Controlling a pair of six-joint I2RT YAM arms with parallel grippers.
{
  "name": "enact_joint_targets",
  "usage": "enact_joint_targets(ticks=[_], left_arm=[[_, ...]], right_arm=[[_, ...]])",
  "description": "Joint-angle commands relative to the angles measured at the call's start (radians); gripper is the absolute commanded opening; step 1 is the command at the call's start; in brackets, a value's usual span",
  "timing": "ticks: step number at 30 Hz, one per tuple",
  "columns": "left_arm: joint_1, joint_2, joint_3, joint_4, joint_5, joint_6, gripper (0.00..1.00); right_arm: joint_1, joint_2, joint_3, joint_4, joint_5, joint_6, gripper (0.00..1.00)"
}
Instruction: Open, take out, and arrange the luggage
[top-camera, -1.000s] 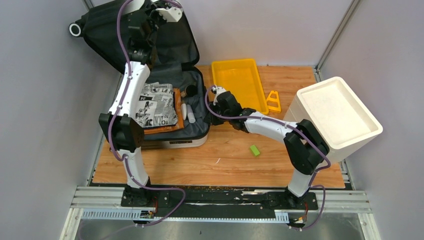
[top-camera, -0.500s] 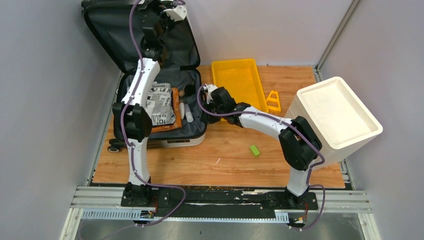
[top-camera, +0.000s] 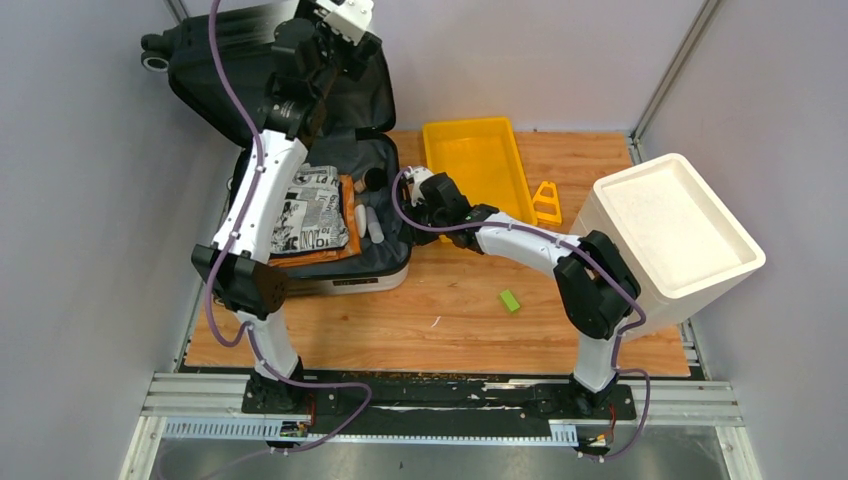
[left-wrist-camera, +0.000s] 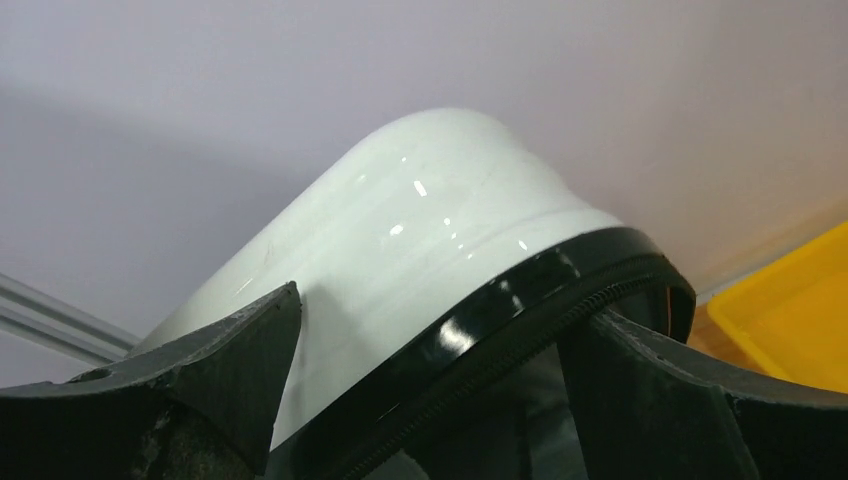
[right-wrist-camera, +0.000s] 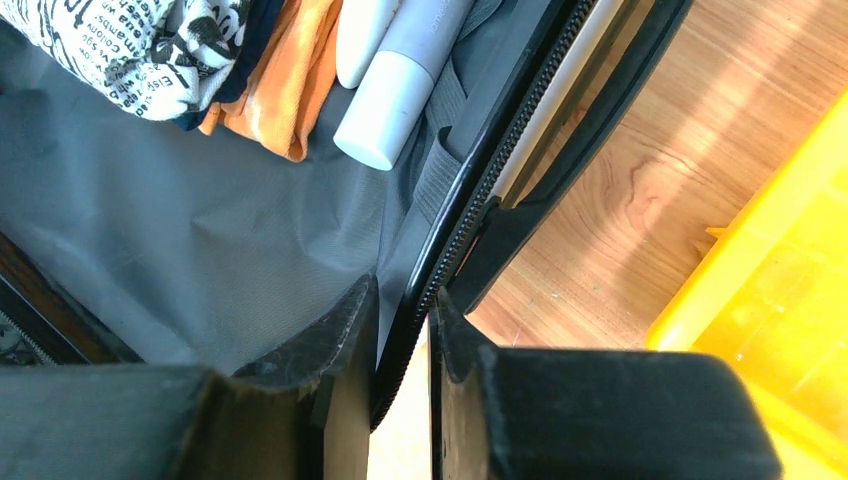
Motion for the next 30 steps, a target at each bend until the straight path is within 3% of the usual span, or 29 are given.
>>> enact_joint_targets(ticks=[1,5,8,12,16,20,25,30], left_arm=[[0.052,0.094,0.143,-0.117,-0.013,-0.127,0.99],[0.101,0.148,0.247,-0.142,-0.014,-0.193,0.89],[0.105,0.143,0.283,-0.171,0.036,-0.214,0.99],[0.105,0.063,0.213,-0.123,0.195,-0.285,1.0],[0.107,0.059,0.181,-0.097,0.178,-0.268,1.0],[0.107,0.086,0.241,-0.138,0.192,-0.265,1.0],[0.107,0.066,0.221,-0.144,0.218,-0.25,1.0],[0.107,0.01,0.175,-0.172,0.253,-0.21,1.0]], right_arm=[[0.058,0.019,0.014,0.2,-0.2,-0.036,0.0],[0.051,0.033,0.059,0.192,-0.155,-0.02,0.0],[0.051,0.04,0.105,0.178,-0.151,-0.005,0.03],[0.044,0.019,0.157,0.177,-0.071,0.004,0.35],[-0.017,0.006,0.265,0.227,-0.055,0.001,0.51],[-0.106,0.058,0.395,0.341,-0.127,-0.036,0.5],[-0.187,0.25,0.667,0.437,-0.201,-0.078,0.45],[-0.204,0.453,0.899,0.543,-0.211,-0.2,0.54]])
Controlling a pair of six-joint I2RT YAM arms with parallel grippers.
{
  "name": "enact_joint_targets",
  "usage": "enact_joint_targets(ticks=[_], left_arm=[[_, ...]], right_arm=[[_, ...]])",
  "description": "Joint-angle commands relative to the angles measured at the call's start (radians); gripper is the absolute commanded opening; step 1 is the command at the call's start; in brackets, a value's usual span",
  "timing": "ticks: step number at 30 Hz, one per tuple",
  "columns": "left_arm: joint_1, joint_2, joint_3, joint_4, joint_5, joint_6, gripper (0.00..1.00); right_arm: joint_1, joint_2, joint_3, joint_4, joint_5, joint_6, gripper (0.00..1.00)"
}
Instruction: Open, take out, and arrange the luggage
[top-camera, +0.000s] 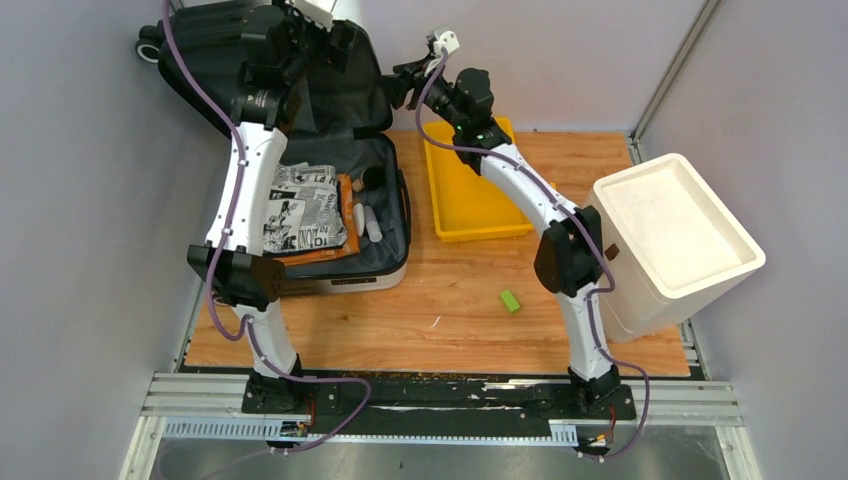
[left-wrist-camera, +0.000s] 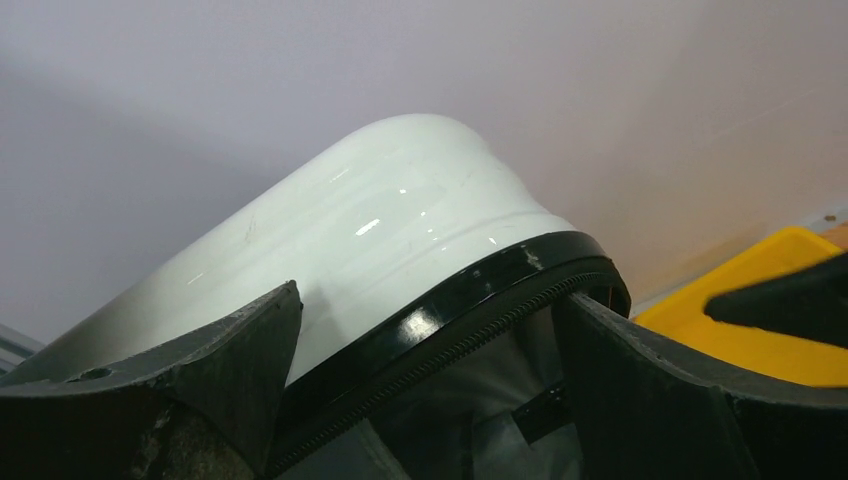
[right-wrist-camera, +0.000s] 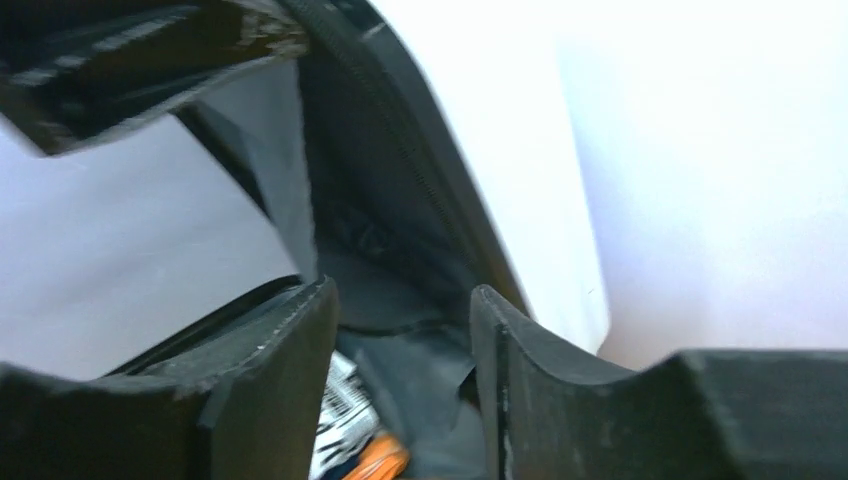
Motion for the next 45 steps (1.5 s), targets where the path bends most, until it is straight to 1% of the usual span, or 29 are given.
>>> enact_joint_targets(ticks=[1,4,7,9,11,12,14,17,20,22,24,25,26,27,29,30,32,33,34,35,38,40,43,45], left_arm=[[-0.003,-0.083,-0.024,-0.057,0.065,0.02,1.0],[-0.003,-0.1,-0.027,-0.095,0.084,0.043,1.0],[-0.003,-0.127,-0.039,-0.117,0.108,0.051,1.0],[-0.003,-0.148,-0.061,-0.114,0.138,0.052,1.0],[-0.003,-0.166,-0.086,-0.121,0.174,0.058,1.0],[-0.003,-0.171,-0.089,-0.132,0.182,0.061,1.0],[-0.003,-0.185,-0.091,-0.156,0.197,0.073,1.0],[-0.003,-0.214,-0.089,-0.198,0.202,0.067,0.99],[-0.003,-0.269,-0.116,-0.22,0.162,0.008,0.96],[-0.003,-0.32,-0.165,-0.215,0.144,-0.024,0.93],[-0.003,-0.371,-0.215,-0.202,0.128,-0.054,0.87],[-0.003,-0.388,-0.235,-0.196,0.125,-0.066,0.78],[-0.003,-0.417,-0.241,-0.195,0.126,-0.093,0.73],[-0.003,-0.43,-0.251,-0.192,0.13,-0.106,0.63],[-0.003,-0.473,-0.275,-0.195,0.132,-0.147,0.53],[-0.003,-0.519,-0.298,-0.201,0.113,-0.167,0.51],[-0.003,-0.562,-0.358,-0.198,0.066,-0.18,0.49],[-0.003,-0.573,-0.403,-0.182,0.043,-0.186,0.46],[-0.003,-0.585,-0.427,-0.172,-0.014,-0.203,0.44],[-0.003,-0.585,-0.464,-0.154,-0.043,-0.21,0.4],[0.004,-0.531,-0.478,-0.138,-0.183,-0.226,0.34],[0.013,-0.481,-0.468,-0.112,-0.23,-0.217,0.32],[0.032,-0.394,-0.44,-0.055,-0.266,-0.201,0.31],[0.039,-0.338,-0.413,0.005,-0.266,-0.176,0.31]], right_arm=[[0.009,0.193,0.159,0.145,-0.037,-0.13,0.56],[0.01,0.34,0.309,0.181,0.044,-0.149,0.59],[0.009,0.418,0.382,0.252,0.1,-0.134,0.57],[0.009,0.431,0.381,0.307,0.138,-0.125,0.51],[0.007,0.44,0.391,0.346,0.18,-0.116,0.4],[0.005,0.442,0.393,0.367,0.185,-0.117,0.37],[0.001,0.445,0.4,0.407,0.151,-0.125,0.36],[0.001,0.466,0.458,0.389,0.135,-0.136,0.36],[0.0,0.457,0.454,0.367,0.147,-0.14,0.36],[-0.002,0.447,0.438,0.348,0.154,-0.131,0.36],[-0.009,0.456,0.452,0.328,0.159,-0.105,0.35],[-0.011,0.461,0.462,0.323,0.164,-0.089,0.34],[-0.012,0.464,0.467,0.319,0.168,-0.08,0.34],[-0.011,0.464,0.467,0.318,0.171,-0.075,0.33],[-0.011,0.463,0.464,0.318,0.173,-0.066,0.33],[-0.011,0.462,0.466,0.318,0.173,-0.063,0.33],[-0.013,0.458,0.462,0.317,0.168,-0.067,0.33],[-0.013,0.455,0.455,0.318,0.167,-0.068,0.33],[-0.013,0.448,0.446,0.318,0.164,-0.067,0.33],[-0.013,0.442,0.436,0.319,0.16,-0.063,0.33],[-0.011,0.427,0.411,0.322,0.15,-0.062,0.33],[-0.011,0.419,0.396,0.32,0.15,-0.064,0.33],[-0.012,0.403,0.37,0.313,0.143,-0.077,0.33],[-0.011,0.393,0.357,0.303,0.133,-0.097,0.33]])
